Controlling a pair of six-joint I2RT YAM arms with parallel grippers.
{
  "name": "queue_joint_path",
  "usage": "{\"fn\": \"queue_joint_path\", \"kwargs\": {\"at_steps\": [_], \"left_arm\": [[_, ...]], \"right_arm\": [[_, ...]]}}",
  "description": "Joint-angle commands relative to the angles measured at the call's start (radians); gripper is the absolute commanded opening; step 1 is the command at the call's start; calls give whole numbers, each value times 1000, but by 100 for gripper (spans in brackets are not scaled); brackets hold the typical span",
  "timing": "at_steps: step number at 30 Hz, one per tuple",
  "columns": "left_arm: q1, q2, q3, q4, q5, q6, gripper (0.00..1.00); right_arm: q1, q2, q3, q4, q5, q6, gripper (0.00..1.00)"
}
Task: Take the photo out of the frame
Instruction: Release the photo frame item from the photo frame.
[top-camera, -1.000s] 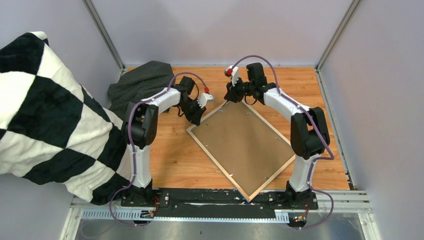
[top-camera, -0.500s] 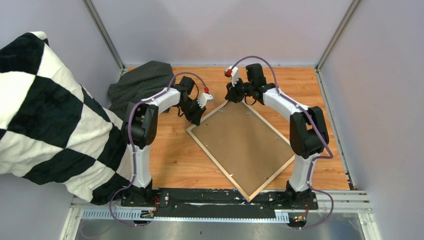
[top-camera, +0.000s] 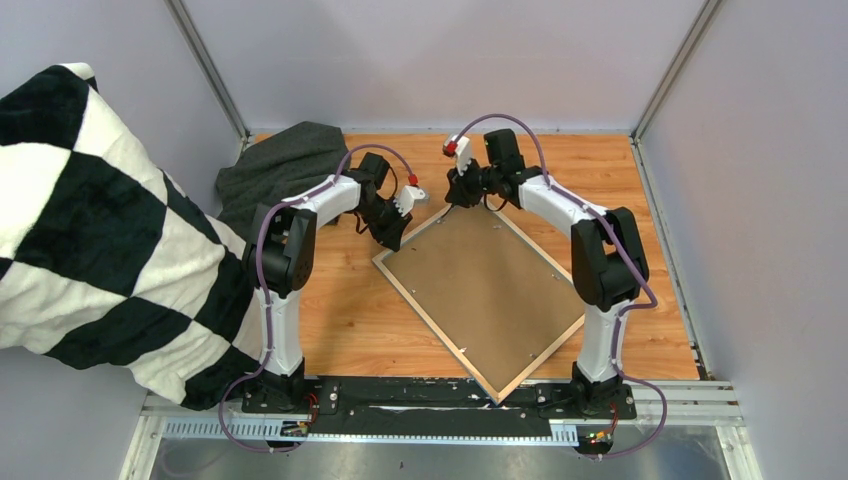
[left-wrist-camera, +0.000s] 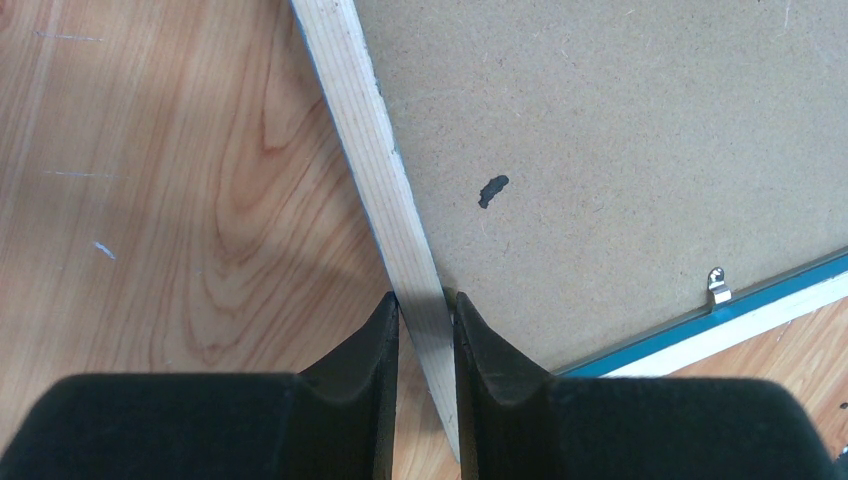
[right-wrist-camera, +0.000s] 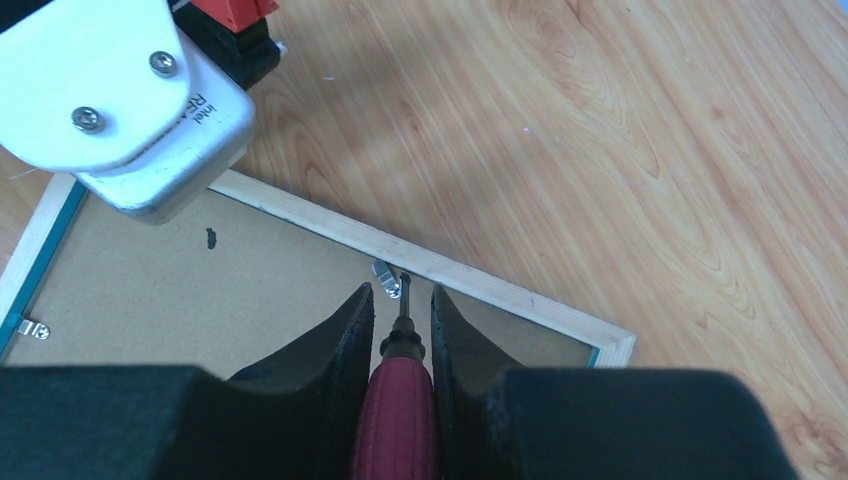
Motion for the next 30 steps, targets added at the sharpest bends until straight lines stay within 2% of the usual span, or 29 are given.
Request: {"fn": "queue_joint_path", "kwargs": {"at_steps": [1, 20, 30], "left_arm": [[-8, 58, -17, -16, 26, 21, 3], [-7, 58, -17, -16, 26, 21, 3], [-6, 61, -15, -16, 24, 18, 3]], "right_arm": [[27, 22, 27, -20, -28, 10, 0], [42, -59, -28, -87, 8, -69, 0], [39, -133, -51, -114, -21, -89, 0]]}}
